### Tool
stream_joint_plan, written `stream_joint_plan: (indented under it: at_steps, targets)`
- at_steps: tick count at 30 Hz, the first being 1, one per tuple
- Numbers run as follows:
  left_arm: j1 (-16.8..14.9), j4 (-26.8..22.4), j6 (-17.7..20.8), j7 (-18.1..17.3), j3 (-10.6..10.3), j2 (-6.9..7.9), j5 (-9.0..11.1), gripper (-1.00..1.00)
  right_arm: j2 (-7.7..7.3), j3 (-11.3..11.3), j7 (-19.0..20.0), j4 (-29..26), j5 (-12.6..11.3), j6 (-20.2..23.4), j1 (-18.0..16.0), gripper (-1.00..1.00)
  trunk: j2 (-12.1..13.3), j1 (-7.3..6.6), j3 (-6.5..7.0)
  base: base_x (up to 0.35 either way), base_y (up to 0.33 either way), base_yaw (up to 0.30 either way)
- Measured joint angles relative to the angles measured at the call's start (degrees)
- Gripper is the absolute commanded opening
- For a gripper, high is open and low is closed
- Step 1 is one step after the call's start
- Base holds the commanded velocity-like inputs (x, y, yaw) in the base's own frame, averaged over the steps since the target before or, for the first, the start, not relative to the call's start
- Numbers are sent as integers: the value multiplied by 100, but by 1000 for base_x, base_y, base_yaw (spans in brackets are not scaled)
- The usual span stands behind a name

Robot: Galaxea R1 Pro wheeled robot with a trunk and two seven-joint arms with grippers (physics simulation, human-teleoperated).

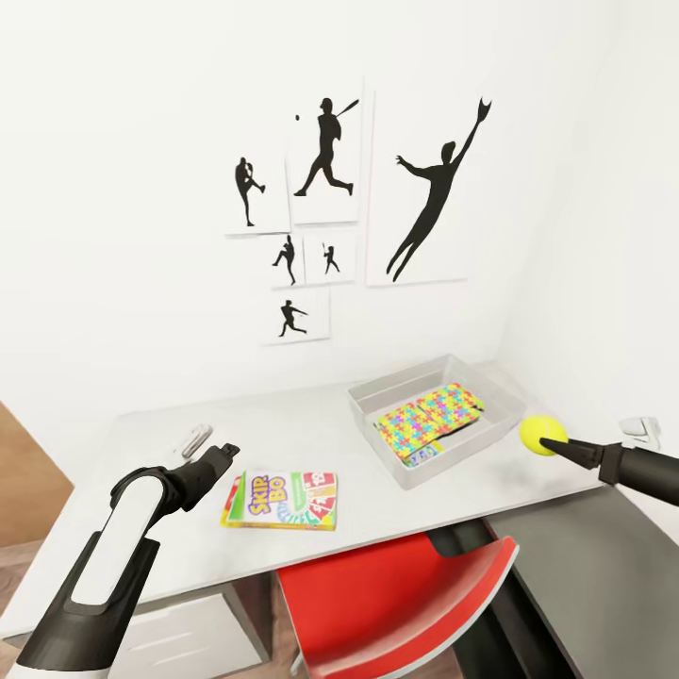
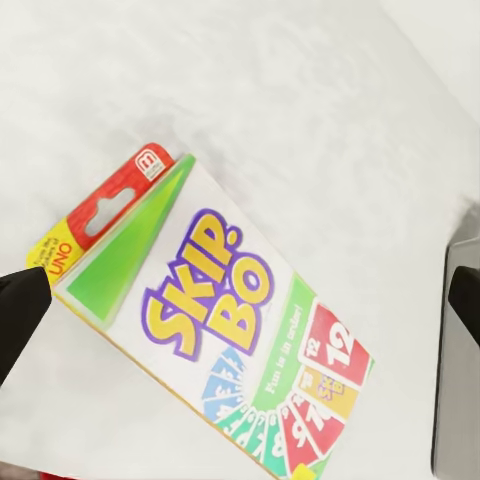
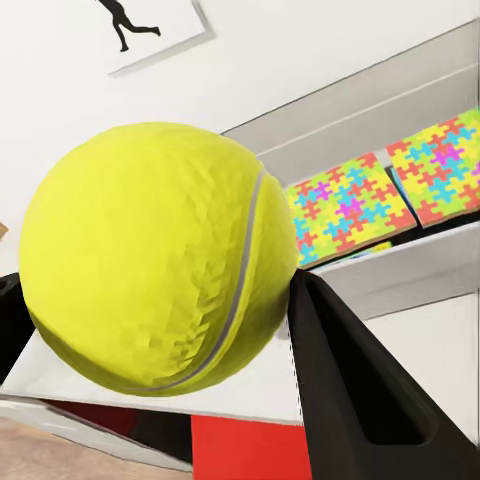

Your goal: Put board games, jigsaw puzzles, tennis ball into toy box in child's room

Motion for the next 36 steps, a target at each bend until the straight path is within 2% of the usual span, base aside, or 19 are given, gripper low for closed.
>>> stream_joint_plan:
  at_steps: [8, 11, 13, 19, 22, 25, 29, 33, 36]
  targets:
    - [0, 4, -5, 6, -5, -2, 1, 100, -2, 12, -339, -1, 53, 168, -289, -100, 0, 0, 0, 99, -51, 0]
    - [0, 7, -6, 6, -6, -4, 1, 100, 31, 96, -791, 24, 105, 372, -735, -100, 1, 1, 1, 35, -18, 0]
    - [0, 8, -4, 5, -5, -5, 1, 100, 57, 305, -1187, 74, 152, 387, -1107, -100, 1, 1, 1, 20, -10, 0]
    - [-2, 9, -7, 36, 21, -23, 1, 100, 155, 1598, -2441, 813, 227, 409, -2102, -100, 1, 1, 1, 9, -5, 0]
    - [-1, 9, -11, 43, 33, -28, 0, 100, 280, 2008, -2904, 1341, 243, 417, -2516, -100, 1, 1, 1, 3, -2, 0]
    - [-2, 9, -14, 47, 41, -28, 1, 100, 427, 2235, -3235, 1813, 263, 422, -2821, -100, 1, 1, 0, 2, -1, 0]
    - [-5, 9, -15, 54, 49, -16, -2, 100, 624, 2437, -3660, 2416, 301, 427, -3084, -100, 1, 1, 0, 0, 0, 0]
    - [-3, 9, -16, 58, 53, -5, -5, 100, 861, 2742, -4206, 3027, 375, 433, -3360, -100, 1, 1, 0, 0, 0, 0]
    - [-4, 9, -14, 59, 53, -2, -6, 100, 931, 2870, -4454, 3280, 400, 433, -3448, -100, 1, 1, 0, 0, 0, 0]
